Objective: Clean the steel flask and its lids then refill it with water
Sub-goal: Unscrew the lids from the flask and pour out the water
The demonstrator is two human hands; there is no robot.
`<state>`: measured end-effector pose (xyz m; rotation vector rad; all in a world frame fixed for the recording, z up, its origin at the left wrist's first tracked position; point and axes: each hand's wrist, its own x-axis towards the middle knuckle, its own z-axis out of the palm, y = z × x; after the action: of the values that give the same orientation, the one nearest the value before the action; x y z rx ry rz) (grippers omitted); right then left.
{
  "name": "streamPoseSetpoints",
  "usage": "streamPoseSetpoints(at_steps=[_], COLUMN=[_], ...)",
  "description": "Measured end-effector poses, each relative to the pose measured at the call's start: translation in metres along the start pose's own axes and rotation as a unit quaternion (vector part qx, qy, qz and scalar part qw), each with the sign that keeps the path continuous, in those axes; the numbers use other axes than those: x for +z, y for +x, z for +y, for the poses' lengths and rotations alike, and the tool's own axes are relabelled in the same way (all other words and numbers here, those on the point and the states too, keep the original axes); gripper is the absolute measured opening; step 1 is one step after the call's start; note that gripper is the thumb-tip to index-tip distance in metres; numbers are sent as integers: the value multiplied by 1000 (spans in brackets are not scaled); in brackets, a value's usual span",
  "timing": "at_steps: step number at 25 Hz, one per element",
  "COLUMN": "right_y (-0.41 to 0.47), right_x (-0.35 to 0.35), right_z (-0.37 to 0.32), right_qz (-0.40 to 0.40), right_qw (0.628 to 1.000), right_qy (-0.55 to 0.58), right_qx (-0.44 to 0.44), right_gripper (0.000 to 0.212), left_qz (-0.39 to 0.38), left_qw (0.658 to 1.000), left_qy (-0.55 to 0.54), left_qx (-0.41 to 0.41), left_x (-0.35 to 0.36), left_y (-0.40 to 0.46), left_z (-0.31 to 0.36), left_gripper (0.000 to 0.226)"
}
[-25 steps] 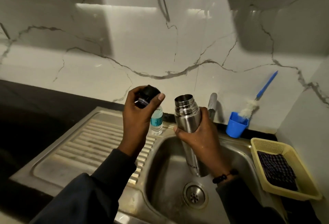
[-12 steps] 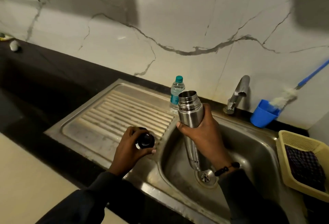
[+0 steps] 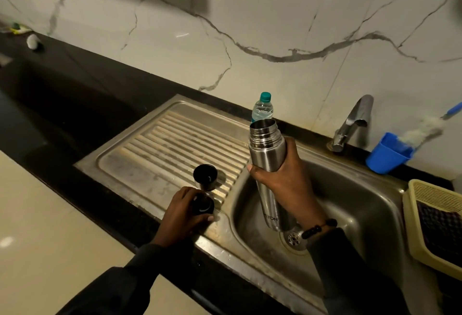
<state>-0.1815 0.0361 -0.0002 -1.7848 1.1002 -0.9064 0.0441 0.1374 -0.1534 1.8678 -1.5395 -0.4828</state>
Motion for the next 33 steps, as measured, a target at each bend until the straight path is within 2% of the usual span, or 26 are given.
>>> streamPoseSetpoints(at_steps=[2, 5, 7, 11, 13, 15, 18, 21, 23, 27, 33], right_y=[0, -1, -1, -5, -9, -13, -23, -33, -39, -49, -49], right_x=[0, 0, -1, -9, -16, -27, -51, -79, -97, -132, -162], right_z=[1, 3, 5, 7, 9, 11, 14, 19, 24, 39, 67], right_qz=[-2, -3, -3, 2, 4, 10, 22, 20, 8, -55, -123], right_qw=[1000, 1000, 1000, 1000, 1000, 1000, 999, 997, 993, 970, 913], right_qy=[1, 5, 7, 2, -5, -10, -30, -73, -114, -232, -384], right_qx=[2, 3, 5, 4, -1, -3, -5, -6, -19, -37, -68], right_gripper=[71, 72, 72, 73, 72, 71, 70, 68, 68, 70, 78], left_qz=[-5, -10, 28, 210, 238, 204, 85, -35, -81, -59, -68], left_qw=[1000, 1000, 999, 971, 960, 961, 968, 963, 952, 916, 925], left_qy=[-2, -3, -17, 47, 63, 76, 86, 119, 173, 303, 307], left_qx=[-9, -4, 11, 101, 136, 172, 220, 237, 239, 255, 215], left_x=[0, -1, -2, -5, -2, 9, 42, 77, 93, 107, 109], left_y=[0, -2, -5, -7, -4, 0, 3, -2, -9, -25, -32], left_z=[-2, -1, 1, 12, 30, 51, 70, 67, 57, 54, 60], left_gripper=[96, 99, 94, 46, 28, 17, 17, 33, 51, 69, 76])
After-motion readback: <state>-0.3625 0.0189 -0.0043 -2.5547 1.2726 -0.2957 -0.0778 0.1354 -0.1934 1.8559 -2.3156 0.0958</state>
